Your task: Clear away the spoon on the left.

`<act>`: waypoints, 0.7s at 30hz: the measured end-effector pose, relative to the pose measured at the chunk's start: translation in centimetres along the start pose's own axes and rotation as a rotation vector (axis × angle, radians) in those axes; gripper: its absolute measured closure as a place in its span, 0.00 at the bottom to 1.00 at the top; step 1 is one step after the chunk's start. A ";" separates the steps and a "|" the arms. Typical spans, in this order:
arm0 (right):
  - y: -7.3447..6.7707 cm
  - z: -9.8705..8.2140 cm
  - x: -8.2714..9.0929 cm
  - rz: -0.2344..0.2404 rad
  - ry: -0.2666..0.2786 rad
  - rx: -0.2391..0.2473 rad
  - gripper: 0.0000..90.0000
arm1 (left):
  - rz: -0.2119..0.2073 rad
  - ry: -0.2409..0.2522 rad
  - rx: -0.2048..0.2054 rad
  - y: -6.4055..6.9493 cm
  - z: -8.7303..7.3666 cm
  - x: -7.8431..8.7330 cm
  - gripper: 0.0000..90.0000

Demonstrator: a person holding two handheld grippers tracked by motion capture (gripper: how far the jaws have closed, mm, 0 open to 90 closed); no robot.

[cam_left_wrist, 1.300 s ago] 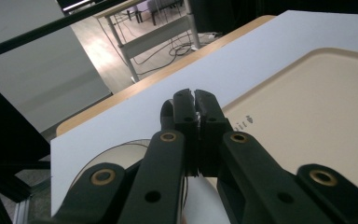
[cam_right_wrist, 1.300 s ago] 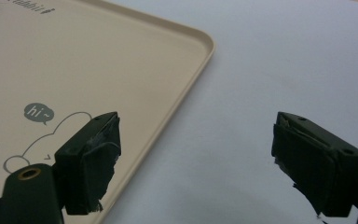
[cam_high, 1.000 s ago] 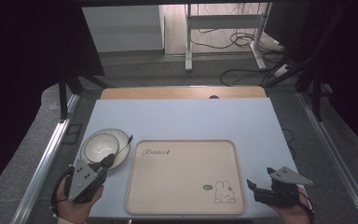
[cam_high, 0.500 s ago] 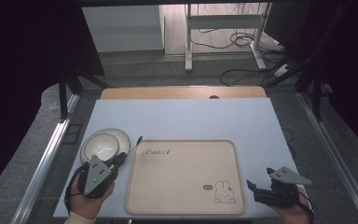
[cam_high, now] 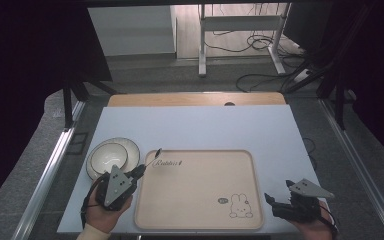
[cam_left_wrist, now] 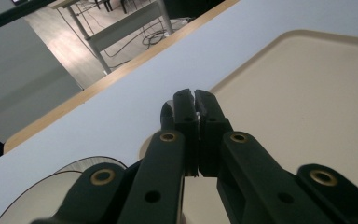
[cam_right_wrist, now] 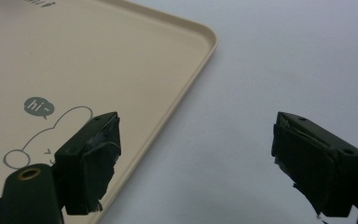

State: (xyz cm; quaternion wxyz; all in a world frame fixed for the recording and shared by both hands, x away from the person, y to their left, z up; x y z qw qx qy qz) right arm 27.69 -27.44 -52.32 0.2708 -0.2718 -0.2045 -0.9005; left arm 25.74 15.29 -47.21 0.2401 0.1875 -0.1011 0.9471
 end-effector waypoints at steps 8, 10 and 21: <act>0.0 0.0 0.0 0.001 -0.001 0.002 0.18 | -0.005 -0.026 -0.009 0.3 -0.7 -0.5 0.99; 0.0 0.0 0.0 0.000 -0.002 0.001 0.17 | -0.006 -0.029 -0.016 0.4 -0.8 -0.6 0.99; 0.0 -0.1 -0.1 0.004 -0.006 0.000 0.18 | -0.014 -0.066 -0.030 0.8 -1.9 -1.3 0.99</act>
Point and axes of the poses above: each handheld gripper's, and its own axes: x roughly backward along the jaws, z roughly out of its top, y roughly to its right, the point moved 7 cm from there along -x, roughly forward along the jaws, and after that the axes turned 11 degrees about x, right-handed, at the moved point
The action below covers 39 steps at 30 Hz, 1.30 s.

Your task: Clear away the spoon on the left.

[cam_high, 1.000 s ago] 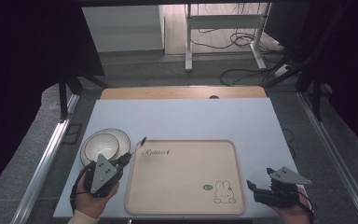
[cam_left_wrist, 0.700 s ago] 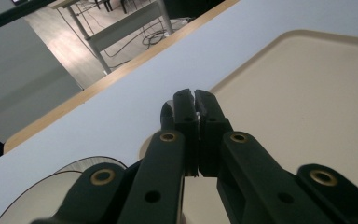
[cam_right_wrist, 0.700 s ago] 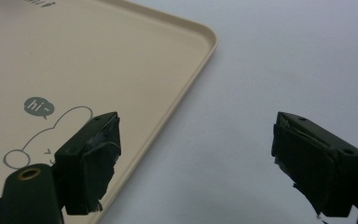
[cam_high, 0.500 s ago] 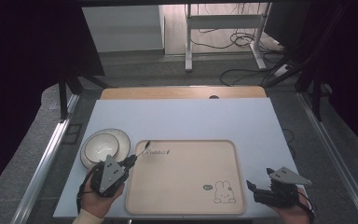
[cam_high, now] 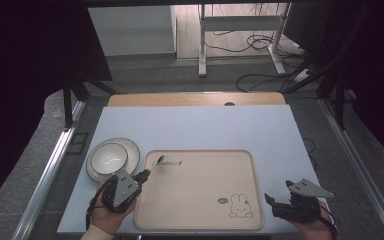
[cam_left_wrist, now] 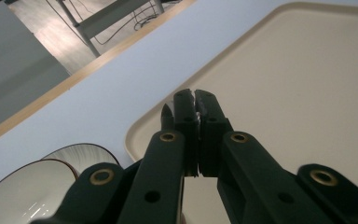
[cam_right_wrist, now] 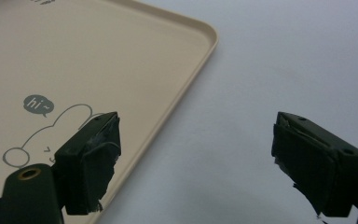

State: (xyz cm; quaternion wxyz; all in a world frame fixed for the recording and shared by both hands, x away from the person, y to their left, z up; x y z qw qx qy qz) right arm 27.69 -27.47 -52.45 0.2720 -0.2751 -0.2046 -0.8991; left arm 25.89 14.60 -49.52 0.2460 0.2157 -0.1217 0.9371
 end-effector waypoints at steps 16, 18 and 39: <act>-0.1 -0.2 -0.2 0.011 -0.011 0.004 0.17 | 0.016 -0.073 -0.129 1.8 -1.8 -0.8 0.98; -0.1 -0.2 -0.2 0.011 -0.011 0.005 0.17 | 0.013 -0.080 -0.133 1.9 -1.9 -0.9 0.98; -0.4 -0.4 -0.4 0.026 -0.027 0.017 0.17 | -0.148 -0.298 -0.024 3.1 -4.8 -2.6 0.84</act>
Point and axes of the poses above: each handheld gripper's, and its own axes: x roughly backward along the jaws, z roughly out of its top, y roughly to its right, the point moved 7 cm from there along -x, roughly forward along the jaws, and after that the axes turned 11 degrees about x, right-handed, at the moved point
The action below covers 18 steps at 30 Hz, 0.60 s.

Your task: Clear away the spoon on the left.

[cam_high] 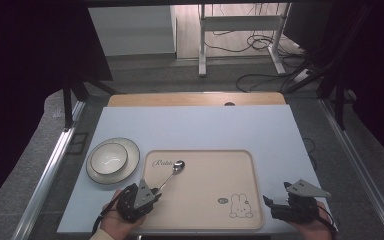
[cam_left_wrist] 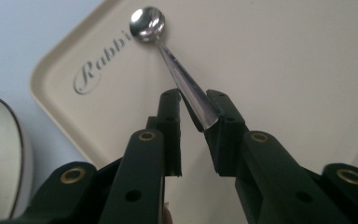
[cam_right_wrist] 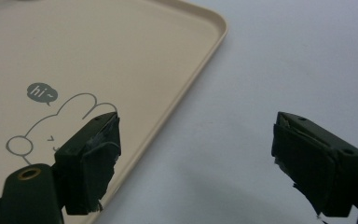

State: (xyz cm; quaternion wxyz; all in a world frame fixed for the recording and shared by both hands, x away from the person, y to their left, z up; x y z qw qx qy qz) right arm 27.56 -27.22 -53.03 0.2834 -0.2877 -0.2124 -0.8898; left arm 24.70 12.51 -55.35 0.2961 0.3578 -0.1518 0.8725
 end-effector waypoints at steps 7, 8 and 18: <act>0.0 0.0 0.0 -0.002 -0.001 -0.002 0.17 | -0.110 -0.106 0.125 -0.1 -1.1 -1.4 0.39; 0.0 0.0 0.0 -0.002 -0.001 -0.002 0.17 | -0.110 -0.106 0.125 -0.1 -1.1 -1.4 0.35; 0.1 0.1 0.1 -0.009 0.006 -0.001 0.17 | -0.115 -0.068 0.167 -0.6 -0.6 -0.9 0.29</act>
Point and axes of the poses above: each handheld gripper's, and its own axes: x roughly backward along the jaws, z roughly out of its top, y roughly to its right, the point moved 7 cm from there along -x, roughly forward along the jaws, and after that the axes turned 11 degrees about x, right-handed, at the moved point
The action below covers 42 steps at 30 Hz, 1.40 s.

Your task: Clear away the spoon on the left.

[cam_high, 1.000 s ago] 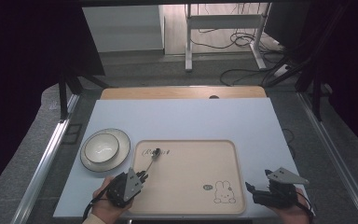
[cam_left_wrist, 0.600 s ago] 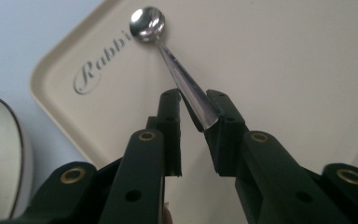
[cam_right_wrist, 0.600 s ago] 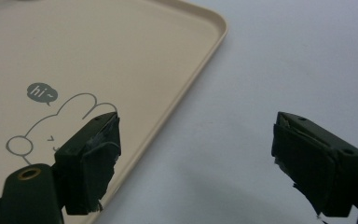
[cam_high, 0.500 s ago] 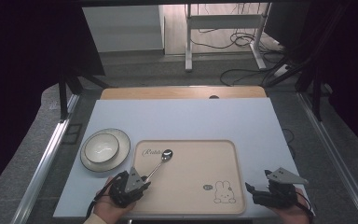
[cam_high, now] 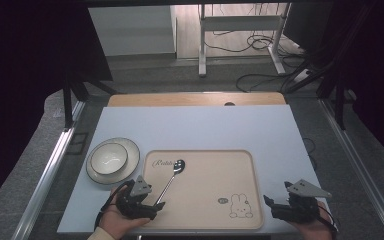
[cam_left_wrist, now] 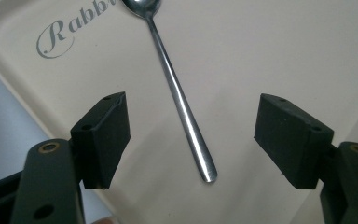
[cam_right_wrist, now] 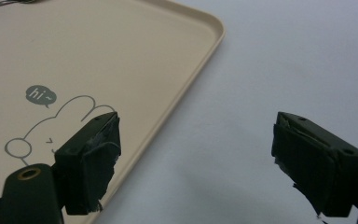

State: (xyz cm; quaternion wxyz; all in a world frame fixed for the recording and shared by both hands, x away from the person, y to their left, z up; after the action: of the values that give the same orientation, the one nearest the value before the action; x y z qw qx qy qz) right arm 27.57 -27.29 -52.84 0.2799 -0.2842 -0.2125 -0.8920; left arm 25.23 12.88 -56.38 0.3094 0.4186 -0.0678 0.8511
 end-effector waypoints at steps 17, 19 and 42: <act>0.0 -0.1 -0.1 0.007 -0.006 0.000 0.17 | 0.034 0.068 0.007 -0.5 0.8 1.5 0.23; 0.0 -0.2 -0.1 0.008 -0.007 0.002 0.17 | 0.048 0.080 0.006 -0.5 0.9 1.8 0.23; 0.2 -0.4 0.3 -0.004 -0.007 0.002 0.17 | 0.223 0.240 0.054 -5.1 -0.6 7.1 0.24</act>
State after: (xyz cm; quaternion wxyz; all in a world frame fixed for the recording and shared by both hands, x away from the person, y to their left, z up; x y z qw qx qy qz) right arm 27.32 -27.75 -52.90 0.2776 -0.2865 -0.2150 -0.8914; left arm 24.60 20.52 -52.14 0.2076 0.3119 -0.0536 0.9256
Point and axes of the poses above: each handheld gripper's, and its own axes: x roughly backward along the jaws, z roughly out of its top, y roughly to its right, the point moved 7 cm from there along -x, roughly forward along the jaws, and after that the axes turned 11 degrees about x, right-handed, at the moved point
